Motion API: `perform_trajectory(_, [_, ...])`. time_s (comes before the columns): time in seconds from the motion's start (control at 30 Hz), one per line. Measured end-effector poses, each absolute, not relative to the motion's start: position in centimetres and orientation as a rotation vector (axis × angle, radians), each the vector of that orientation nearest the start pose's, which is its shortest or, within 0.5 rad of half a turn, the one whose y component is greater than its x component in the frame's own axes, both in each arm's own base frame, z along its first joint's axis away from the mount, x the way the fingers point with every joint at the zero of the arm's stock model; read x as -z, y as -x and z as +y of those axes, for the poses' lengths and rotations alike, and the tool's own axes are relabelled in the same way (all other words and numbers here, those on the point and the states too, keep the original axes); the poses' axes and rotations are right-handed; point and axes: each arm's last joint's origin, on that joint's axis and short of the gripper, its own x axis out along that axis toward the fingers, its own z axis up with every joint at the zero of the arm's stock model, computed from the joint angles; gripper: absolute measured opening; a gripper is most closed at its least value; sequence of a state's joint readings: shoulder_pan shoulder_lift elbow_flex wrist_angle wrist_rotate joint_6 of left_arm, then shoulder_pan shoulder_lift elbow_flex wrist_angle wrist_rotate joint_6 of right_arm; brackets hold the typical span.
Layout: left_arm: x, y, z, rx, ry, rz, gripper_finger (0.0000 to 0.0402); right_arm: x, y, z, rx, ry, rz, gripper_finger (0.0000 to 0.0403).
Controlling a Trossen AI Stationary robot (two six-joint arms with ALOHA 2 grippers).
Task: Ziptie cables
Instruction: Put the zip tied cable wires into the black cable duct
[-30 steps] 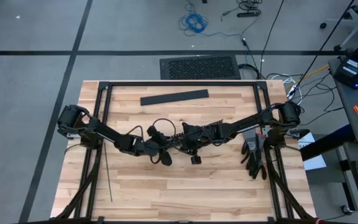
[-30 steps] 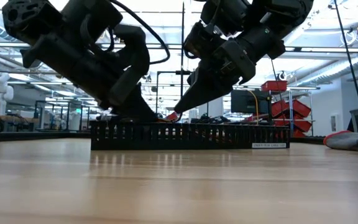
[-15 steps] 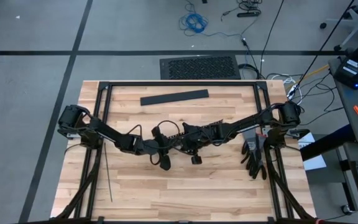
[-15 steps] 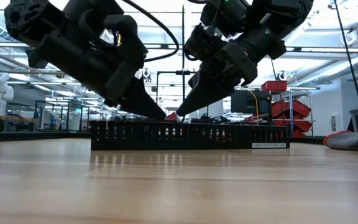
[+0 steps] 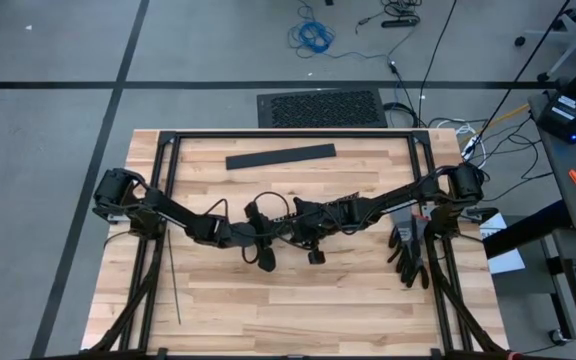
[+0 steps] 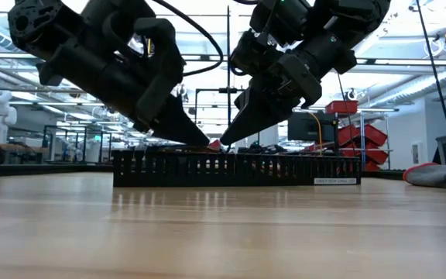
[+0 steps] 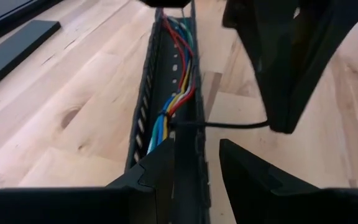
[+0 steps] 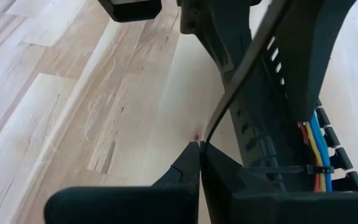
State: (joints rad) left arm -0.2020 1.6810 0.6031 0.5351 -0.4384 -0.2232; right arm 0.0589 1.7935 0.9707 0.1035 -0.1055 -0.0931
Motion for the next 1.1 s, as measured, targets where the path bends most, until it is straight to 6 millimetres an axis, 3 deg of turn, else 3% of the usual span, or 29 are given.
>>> perform_trajectory(0.27, [-13.2,-29.6,-4.9,-0.255,0.043,0.462,0.0128,-16.1,-36.2,2.4,-0.190,0.074,0.684,0.0000])
perform_trajectory(0.8, [-10.7,-30.4,-4.8,-0.238,0.048,0.479,0.0124,-16.0,-36.2,2.4,-0.191,0.074,0.686,0.0000])
perform_trajectory(1.1, [-10.9,-30.5,-4.7,-0.250,0.051,0.460,0.0027,-15.9,-36.1,2.4,-0.192,0.073,0.701,0.0000])
